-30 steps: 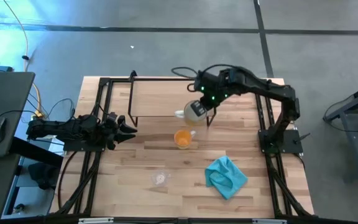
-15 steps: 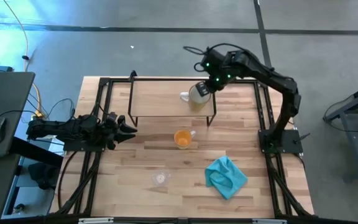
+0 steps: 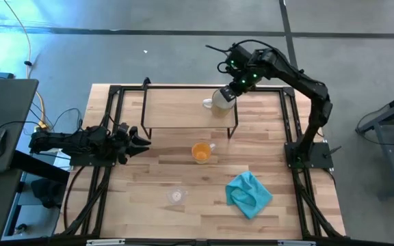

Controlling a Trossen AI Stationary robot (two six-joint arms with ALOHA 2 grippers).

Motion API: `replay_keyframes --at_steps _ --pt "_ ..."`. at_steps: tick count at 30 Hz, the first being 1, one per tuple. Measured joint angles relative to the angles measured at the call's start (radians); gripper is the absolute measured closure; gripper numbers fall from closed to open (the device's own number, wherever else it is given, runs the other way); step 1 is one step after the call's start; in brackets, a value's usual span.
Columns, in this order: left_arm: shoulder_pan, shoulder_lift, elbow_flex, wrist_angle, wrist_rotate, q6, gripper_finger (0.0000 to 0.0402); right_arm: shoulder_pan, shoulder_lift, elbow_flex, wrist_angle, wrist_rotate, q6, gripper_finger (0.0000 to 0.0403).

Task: Stack small to large cups/mugs on shelf
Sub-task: Put the white mug on the shelf

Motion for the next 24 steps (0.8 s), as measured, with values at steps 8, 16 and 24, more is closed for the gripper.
replay_keyframes --at_steps 8,16,24 --pt "0.0 0.0 0.0 0.002 -0.007 -0.016 0.0247 -0.017 0.045 0.0 0.002 -0.023 -0.077 0.0403" --pt "0.0 0.0 0.0 0.002 -0.007 -0.038 0.0247 -0.018 0.068 0.0 0.033 -0.039 -0.11 0.0403" --pt "0.0 0.0 0.0 0.002 -0.007 -0.046 0.0247 -0.029 0.068 0.0 0.032 -0.044 -0.112 0.0403"
